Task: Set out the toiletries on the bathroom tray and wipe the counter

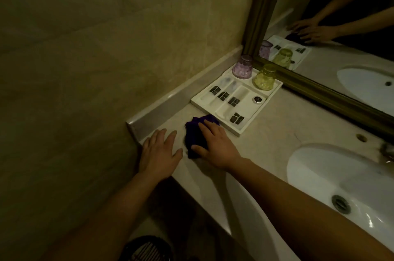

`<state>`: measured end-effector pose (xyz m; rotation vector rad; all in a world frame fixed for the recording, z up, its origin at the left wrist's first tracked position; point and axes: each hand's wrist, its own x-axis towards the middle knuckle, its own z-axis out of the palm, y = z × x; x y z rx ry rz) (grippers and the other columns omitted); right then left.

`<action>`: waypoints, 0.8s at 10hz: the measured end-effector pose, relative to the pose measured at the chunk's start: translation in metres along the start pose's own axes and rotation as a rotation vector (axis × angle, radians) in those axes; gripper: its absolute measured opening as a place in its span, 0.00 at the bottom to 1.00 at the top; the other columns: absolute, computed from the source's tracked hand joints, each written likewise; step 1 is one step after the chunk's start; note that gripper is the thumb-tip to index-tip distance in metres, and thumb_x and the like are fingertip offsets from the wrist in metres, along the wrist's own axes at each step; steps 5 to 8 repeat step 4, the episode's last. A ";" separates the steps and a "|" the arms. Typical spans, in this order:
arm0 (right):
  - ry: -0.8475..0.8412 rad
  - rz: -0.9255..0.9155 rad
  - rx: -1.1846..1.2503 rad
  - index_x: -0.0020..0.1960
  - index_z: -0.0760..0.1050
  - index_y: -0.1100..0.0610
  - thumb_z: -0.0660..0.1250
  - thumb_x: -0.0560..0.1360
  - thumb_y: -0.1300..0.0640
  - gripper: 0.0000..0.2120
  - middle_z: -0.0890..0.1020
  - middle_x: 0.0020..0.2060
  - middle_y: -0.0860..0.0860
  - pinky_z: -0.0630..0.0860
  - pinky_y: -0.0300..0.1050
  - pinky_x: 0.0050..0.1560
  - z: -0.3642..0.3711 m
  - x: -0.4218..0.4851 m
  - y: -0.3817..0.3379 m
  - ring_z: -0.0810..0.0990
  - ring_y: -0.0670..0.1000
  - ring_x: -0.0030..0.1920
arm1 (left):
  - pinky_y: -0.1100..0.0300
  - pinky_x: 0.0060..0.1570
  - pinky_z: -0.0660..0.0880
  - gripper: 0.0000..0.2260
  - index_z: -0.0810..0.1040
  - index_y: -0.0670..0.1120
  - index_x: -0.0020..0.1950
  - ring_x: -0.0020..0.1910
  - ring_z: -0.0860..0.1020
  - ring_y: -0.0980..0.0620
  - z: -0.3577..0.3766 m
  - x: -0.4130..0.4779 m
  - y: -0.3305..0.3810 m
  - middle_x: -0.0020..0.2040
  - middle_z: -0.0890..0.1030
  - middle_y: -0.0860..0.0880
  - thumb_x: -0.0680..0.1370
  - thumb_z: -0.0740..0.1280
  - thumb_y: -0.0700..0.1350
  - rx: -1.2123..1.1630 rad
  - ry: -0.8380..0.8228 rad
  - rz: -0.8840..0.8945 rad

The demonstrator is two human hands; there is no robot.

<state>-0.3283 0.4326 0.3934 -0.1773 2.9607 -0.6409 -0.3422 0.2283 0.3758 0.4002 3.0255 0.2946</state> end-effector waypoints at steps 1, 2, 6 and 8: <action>-0.040 -0.025 -0.014 0.78 0.54 0.52 0.61 0.77 0.39 0.35 0.57 0.78 0.52 0.56 0.54 0.74 -0.012 -0.012 0.005 0.55 0.57 0.76 | 0.44 0.74 0.48 0.30 0.53 0.54 0.79 0.77 0.51 0.44 -0.005 -0.014 0.009 0.79 0.55 0.44 0.79 0.55 0.61 -0.008 0.036 -0.040; -0.081 -0.085 -0.019 0.77 0.57 0.52 0.61 0.78 0.40 0.33 0.60 0.77 0.52 0.59 0.53 0.73 -0.022 -0.026 0.006 0.58 0.56 0.75 | 0.42 0.75 0.44 0.30 0.50 0.55 0.79 0.78 0.49 0.43 -0.013 -0.029 0.023 0.80 0.53 0.44 0.79 0.52 0.63 -0.004 0.079 -0.086; 0.004 -0.233 -0.022 0.75 0.62 0.53 0.61 0.78 0.41 0.30 0.69 0.72 0.53 0.66 0.52 0.68 -0.046 -0.060 0.011 0.66 0.56 0.71 | 0.40 0.75 0.41 0.32 0.49 0.55 0.79 0.78 0.47 0.43 -0.028 -0.066 0.054 0.79 0.52 0.43 0.78 0.49 0.64 0.067 0.221 -0.155; 0.004 -0.233 -0.022 0.75 0.62 0.53 0.61 0.78 0.41 0.30 0.69 0.72 0.53 0.66 0.52 0.68 -0.046 -0.060 0.011 0.66 0.56 0.71 | 0.40 0.75 0.41 0.32 0.49 0.55 0.79 0.78 0.47 0.43 -0.028 -0.066 0.054 0.79 0.52 0.43 0.78 0.49 0.64 0.067 0.221 -0.155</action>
